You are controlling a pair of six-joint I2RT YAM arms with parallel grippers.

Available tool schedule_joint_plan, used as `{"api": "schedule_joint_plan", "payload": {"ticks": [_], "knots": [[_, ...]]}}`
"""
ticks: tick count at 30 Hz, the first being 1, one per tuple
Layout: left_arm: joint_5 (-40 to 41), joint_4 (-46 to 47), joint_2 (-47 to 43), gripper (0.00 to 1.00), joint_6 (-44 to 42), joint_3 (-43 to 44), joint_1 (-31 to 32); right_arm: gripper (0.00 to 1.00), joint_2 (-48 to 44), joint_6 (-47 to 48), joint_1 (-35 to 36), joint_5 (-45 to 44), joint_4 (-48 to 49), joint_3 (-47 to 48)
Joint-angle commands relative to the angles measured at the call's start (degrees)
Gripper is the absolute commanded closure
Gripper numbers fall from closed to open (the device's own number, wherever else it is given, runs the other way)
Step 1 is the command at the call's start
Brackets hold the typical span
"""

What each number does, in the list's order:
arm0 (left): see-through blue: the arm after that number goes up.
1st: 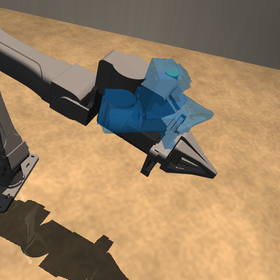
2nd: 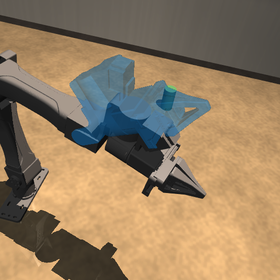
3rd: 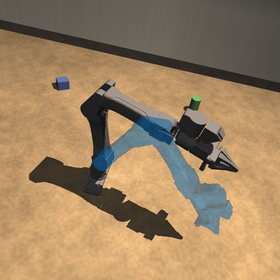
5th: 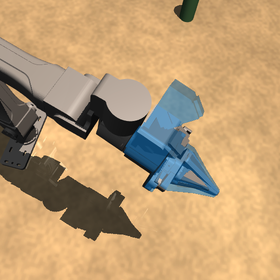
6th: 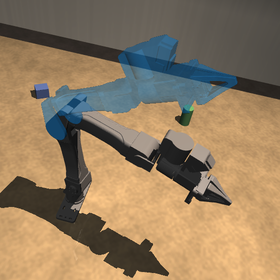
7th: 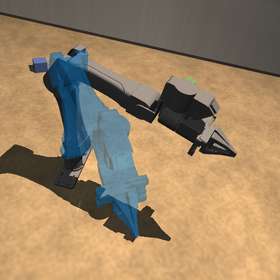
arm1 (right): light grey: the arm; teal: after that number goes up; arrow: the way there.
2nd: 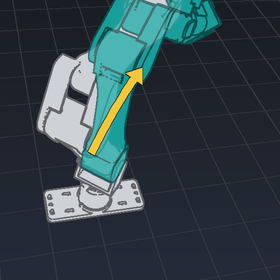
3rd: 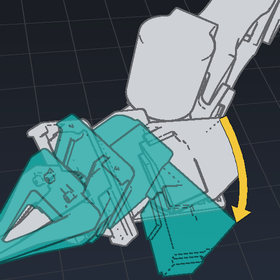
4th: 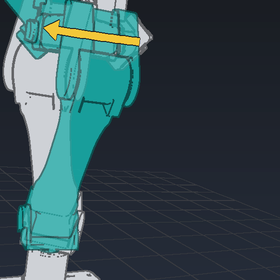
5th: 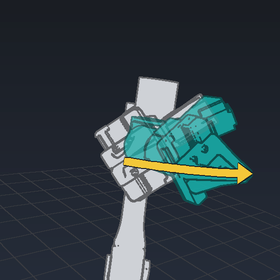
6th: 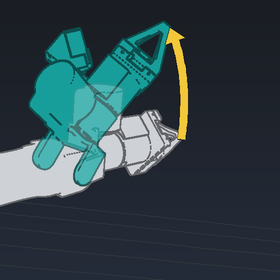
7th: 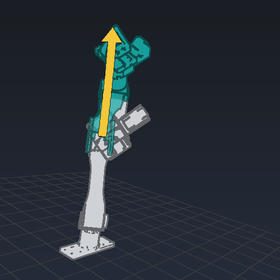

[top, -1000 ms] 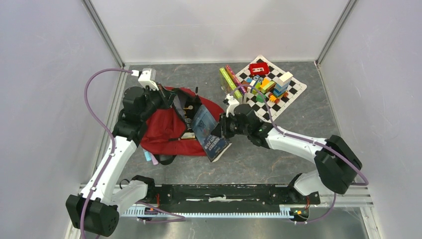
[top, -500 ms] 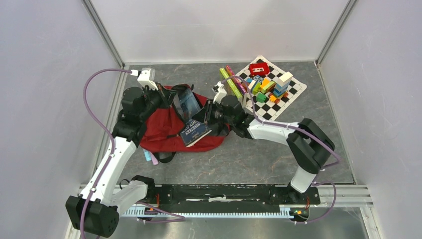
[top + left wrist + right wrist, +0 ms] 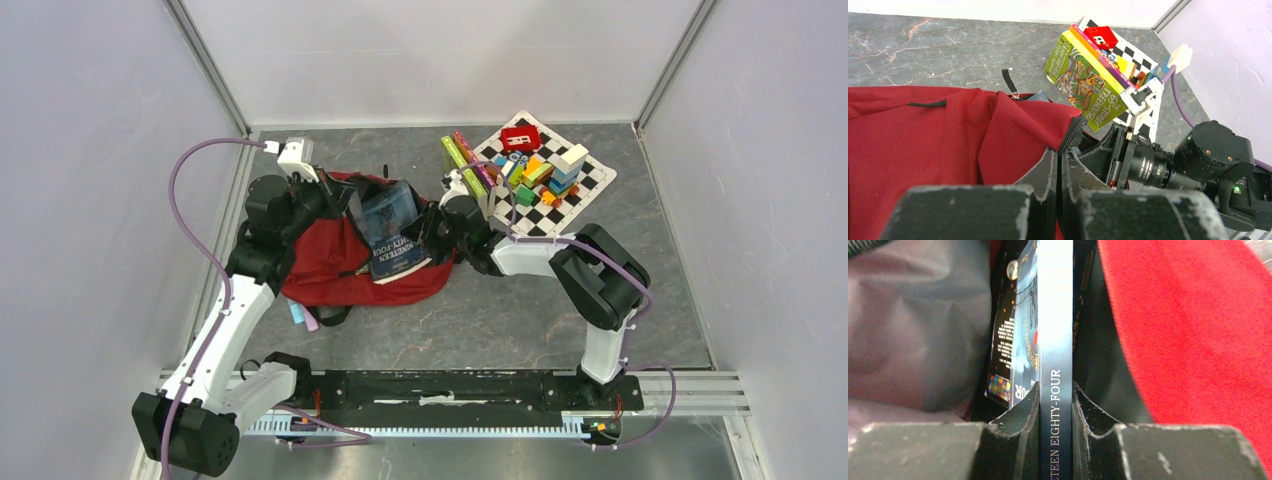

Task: Pack the student bag
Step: Place the book in the student bag.

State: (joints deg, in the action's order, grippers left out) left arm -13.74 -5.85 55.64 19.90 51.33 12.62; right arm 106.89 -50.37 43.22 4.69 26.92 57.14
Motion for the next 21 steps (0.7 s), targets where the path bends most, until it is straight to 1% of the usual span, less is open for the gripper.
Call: {"api": "schedule_joint_plan", "payload": {"ticks": [1, 6, 11, 14, 15, 18, 21], "knots": [[-2.2, 5.1, -0.8, 0.98, 0.9, 0.6, -0.1, 1.0, -1.0, -6.0, -3.3, -4.0, 11.0, 0.4], [-3.4, 5.5, 0.1, 0.98, 1.7, 0.7, -0.1, 1.0, 2.1, -7.8, -3.5, -4.3, 10.2, 5.6], [-3.8, 5.6, 0.2, 0.98, 2.4, 0.3, -0.1, 1.0, 6.5, -12.5, -2.6, -3.8, 12.5, 9.0], [-4.2, 5.6, 0.4, 0.98, 2.7, 0.3, -0.1, 1.0, 8.8, -16.5, -2.0, -3.4, 15.8, 9.9], [-4.3, 5.6, 0.5, 0.98, 2.7, 0.3, -0.1, 1.0, 9.4, -16.7, -1.8, -3.4, 15.9, 10.6], [-4.5, 5.6, 0.7, 0.98, 2.8, 0.4, 0.0, 1.0, 10.7, -12.9, -0.4, -6.0, 10.7, 14.3], [-4.6, 5.6, 0.6, 0.98, 2.9, 0.4, 0.0, 1.0, 12.2, -10.6, 1.0, -7.3, 8.3, 15.9]]}}
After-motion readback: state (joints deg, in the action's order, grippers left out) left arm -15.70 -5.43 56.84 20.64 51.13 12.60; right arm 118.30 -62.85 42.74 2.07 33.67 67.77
